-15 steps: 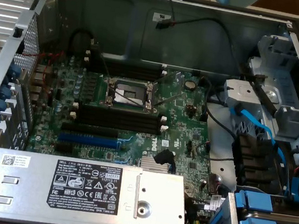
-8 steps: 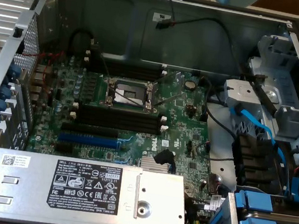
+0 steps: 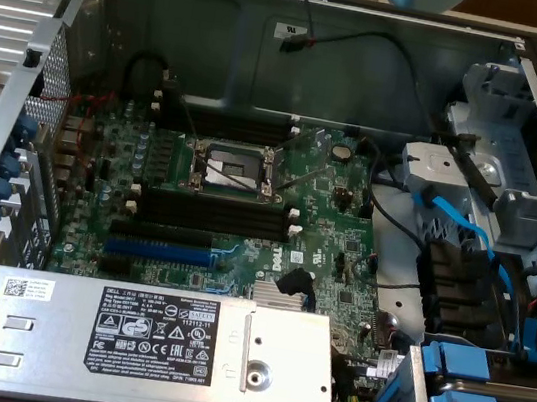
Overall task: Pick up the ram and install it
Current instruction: 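Pick up the ram and move it above insertion slot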
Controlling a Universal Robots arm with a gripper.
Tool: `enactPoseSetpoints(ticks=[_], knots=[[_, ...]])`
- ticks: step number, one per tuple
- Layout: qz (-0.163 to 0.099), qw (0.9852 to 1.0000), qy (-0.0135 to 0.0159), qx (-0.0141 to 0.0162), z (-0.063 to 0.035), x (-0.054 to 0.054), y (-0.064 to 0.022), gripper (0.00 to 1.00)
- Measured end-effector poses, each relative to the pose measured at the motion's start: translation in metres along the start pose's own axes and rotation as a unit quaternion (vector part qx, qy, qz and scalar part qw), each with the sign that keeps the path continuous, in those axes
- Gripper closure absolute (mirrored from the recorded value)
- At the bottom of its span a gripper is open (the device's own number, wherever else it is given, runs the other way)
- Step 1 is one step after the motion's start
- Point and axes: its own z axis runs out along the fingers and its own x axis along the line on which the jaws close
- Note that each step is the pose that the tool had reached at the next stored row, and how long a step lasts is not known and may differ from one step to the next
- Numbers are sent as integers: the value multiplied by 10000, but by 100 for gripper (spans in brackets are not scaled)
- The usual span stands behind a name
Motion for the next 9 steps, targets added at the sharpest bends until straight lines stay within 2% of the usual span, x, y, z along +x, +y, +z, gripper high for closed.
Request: enactPoseSetpoints(ticks=[5,9], knots=[[-26,10000,-39,0,88,95,4,67],[-50,10000,-52,0,154,155,-8,67]])
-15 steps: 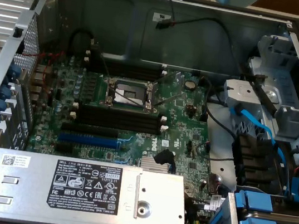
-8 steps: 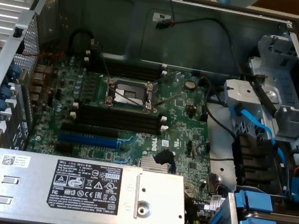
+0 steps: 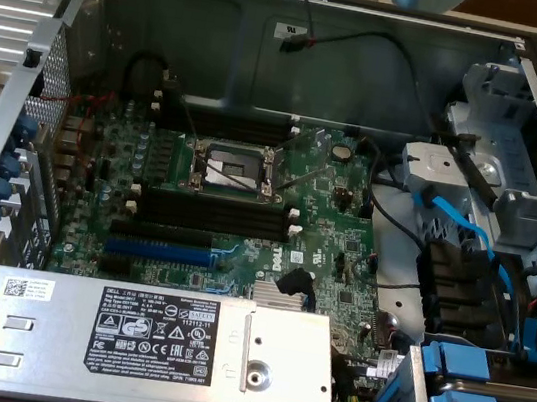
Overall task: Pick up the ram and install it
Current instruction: 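Pick up the ram and move it above insertion slot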
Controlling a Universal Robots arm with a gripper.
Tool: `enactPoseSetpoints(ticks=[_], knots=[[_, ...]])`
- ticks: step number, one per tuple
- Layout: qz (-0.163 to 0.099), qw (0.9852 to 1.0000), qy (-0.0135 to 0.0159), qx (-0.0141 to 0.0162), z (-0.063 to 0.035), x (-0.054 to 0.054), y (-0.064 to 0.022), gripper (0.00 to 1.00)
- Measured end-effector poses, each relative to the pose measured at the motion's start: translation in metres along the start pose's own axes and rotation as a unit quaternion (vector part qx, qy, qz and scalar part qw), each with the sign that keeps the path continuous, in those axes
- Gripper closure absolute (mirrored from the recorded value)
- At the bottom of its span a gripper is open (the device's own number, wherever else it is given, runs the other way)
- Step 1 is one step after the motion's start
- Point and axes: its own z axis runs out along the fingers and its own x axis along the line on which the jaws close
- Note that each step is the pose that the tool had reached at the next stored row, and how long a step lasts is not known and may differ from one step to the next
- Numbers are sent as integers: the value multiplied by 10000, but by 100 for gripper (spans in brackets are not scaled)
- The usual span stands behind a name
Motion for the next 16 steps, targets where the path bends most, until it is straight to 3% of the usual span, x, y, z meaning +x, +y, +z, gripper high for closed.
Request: enactPoseSetpoints(ticks=[5,16], knots=[[-74,10000,-3,-2,61,3,-90,67],[-253,9997,-20,-17,250,16,-126,67]])
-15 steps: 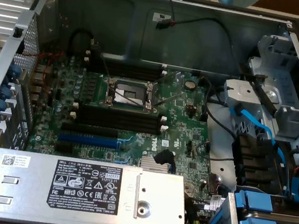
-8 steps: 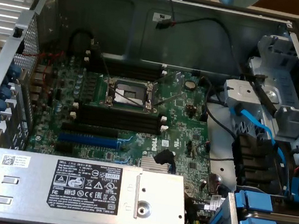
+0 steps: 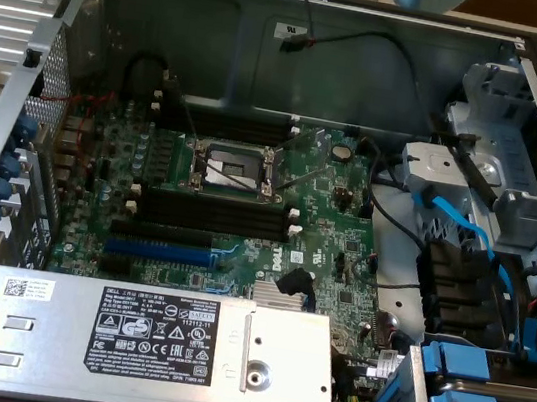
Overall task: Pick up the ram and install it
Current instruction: 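Pick up the ram and move it above insertion slot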
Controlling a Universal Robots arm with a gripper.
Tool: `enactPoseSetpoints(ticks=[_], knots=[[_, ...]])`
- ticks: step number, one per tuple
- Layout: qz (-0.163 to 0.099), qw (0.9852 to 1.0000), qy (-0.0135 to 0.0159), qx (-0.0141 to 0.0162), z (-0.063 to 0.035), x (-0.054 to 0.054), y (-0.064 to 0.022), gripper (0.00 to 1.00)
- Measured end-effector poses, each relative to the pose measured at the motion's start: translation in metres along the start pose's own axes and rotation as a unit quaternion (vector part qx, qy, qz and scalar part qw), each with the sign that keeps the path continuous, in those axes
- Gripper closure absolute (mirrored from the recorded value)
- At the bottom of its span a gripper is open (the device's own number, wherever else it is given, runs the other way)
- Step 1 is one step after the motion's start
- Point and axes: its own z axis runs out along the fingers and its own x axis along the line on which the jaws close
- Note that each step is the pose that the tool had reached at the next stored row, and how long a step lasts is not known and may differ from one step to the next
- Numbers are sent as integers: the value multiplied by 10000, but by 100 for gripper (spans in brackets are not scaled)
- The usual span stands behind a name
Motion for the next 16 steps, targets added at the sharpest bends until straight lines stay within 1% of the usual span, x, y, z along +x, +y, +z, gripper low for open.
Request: enactPoseSetpoints(ticks=[3,4,7,9,12,13,14,16], knots=[[-30,10000,-9,-4,50,3,-2,67],[-37,10000,-19,-6,63,4,-2,67],[-56,10000,-63,-16,93,5,-1,67],[-71,9999,-80,-23,118,6,0,67],[-90,9999,-96,-32,159,7,0,67],[-98,9999,-107,-43,166,8,1,67],[-104,9998,-123,-63,168,8,3,67],[-111,9997,-173,-142,170,8,5,67]])
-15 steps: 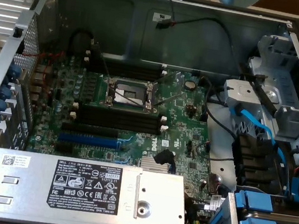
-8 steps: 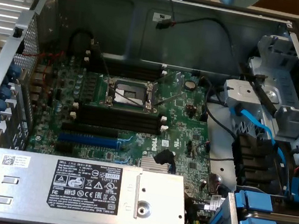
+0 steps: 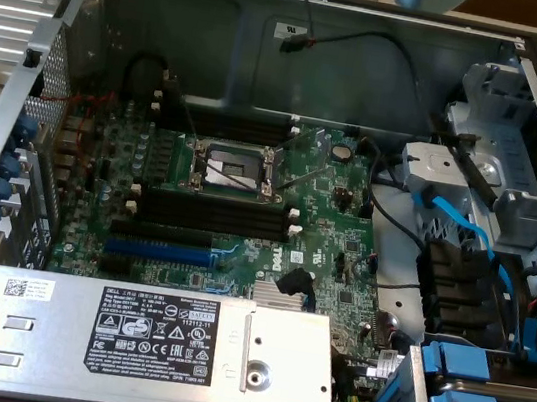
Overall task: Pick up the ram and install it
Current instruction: 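Pick up the ram and move it above insertion slot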
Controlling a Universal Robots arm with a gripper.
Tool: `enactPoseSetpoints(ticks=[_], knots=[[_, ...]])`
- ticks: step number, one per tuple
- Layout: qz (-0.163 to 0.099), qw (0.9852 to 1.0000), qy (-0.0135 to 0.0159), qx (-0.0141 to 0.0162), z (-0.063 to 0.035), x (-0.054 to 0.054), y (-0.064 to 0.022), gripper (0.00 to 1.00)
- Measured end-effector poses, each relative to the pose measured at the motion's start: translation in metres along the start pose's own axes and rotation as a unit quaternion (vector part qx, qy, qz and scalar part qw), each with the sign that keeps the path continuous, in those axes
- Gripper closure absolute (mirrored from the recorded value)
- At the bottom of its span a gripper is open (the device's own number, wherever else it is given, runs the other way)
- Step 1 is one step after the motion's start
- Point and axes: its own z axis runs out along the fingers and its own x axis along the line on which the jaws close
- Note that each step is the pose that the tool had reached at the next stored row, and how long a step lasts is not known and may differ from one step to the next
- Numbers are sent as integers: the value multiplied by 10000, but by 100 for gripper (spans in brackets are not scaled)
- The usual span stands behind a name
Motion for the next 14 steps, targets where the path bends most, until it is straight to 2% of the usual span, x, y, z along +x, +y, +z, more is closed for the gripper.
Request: enactPoseSetpoints(ticks=[2,4,14], knots=[[3,10000,-15,-62,18,1,0,67],[4,9999,-19,-102,49,4,0,67],[-6,9998,-30,-201,225,22,-1,67]])
